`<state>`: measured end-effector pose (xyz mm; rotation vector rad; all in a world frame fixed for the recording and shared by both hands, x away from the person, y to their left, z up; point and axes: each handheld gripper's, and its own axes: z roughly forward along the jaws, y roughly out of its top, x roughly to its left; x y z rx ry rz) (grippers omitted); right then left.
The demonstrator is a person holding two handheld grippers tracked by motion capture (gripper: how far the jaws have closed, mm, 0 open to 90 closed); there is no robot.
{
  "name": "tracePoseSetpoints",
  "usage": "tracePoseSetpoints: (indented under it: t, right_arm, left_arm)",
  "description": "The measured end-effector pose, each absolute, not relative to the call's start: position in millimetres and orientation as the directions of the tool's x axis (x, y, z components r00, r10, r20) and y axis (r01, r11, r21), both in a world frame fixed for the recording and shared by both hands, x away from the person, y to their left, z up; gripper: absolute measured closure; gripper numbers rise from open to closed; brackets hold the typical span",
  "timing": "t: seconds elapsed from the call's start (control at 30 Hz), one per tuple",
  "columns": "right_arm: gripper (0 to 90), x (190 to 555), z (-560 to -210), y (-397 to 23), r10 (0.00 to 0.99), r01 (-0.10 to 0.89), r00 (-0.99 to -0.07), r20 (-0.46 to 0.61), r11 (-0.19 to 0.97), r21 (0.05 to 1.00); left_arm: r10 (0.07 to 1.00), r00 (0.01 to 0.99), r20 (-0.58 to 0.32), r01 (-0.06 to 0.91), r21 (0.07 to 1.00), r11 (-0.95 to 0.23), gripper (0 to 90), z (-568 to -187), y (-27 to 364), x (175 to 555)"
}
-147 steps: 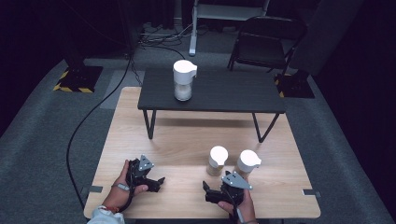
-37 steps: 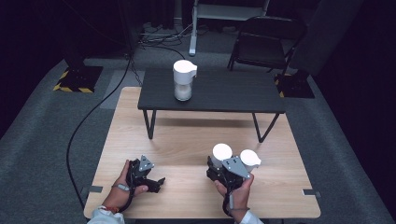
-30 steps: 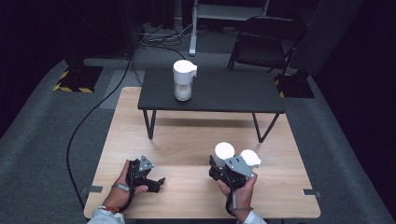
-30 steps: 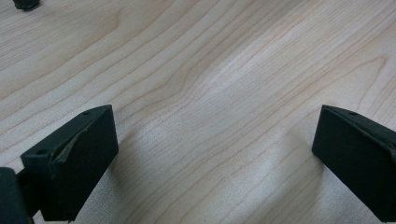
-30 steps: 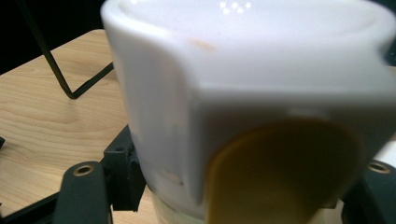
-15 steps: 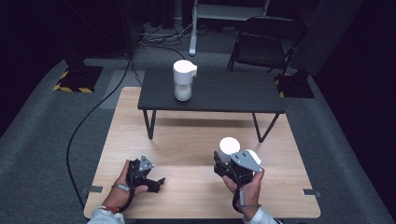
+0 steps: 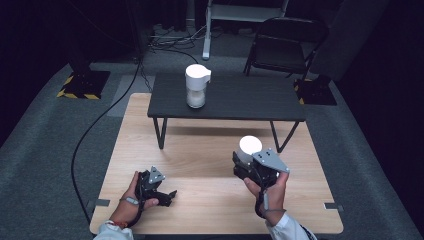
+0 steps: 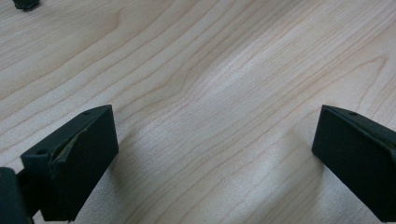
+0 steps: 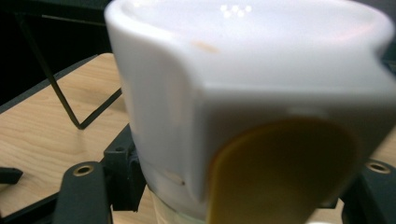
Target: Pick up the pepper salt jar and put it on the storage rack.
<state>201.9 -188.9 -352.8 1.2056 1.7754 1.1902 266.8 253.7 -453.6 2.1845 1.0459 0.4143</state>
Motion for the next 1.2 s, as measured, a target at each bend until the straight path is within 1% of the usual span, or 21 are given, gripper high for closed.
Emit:
tracePoseSetpoints:
  t: [0.17, 0.6, 1.2]
  right_arm:
    - [30.1, 207.9, -343.8, -191.3, 0.938, 0.314, -0.345, -0.031, 0.146, 0.938]
    - [30.1, 222.3, -319.0, -188.2, 0.939, 0.263, -0.338, -0.058, 0.153, 0.953]
    - [30.1, 241.5, -292.5, -189.7, 0.944, 0.239, -0.325, -0.057, 0.141, 0.961]
  left_arm:
    - [0.778, 0.628, -0.003, 0.564, 0.690, -0.454, 0.1, -453.6, 253.8, 266.9]
    - [0.778, 0.628, -0.004, 0.566, 0.689, -0.453, 0.1, -453.5, 253.7, 266.9]
    - [0.779, 0.628, -0.005, 0.566, 0.690, -0.452, 0.1, -453.7, 253.8, 266.9]
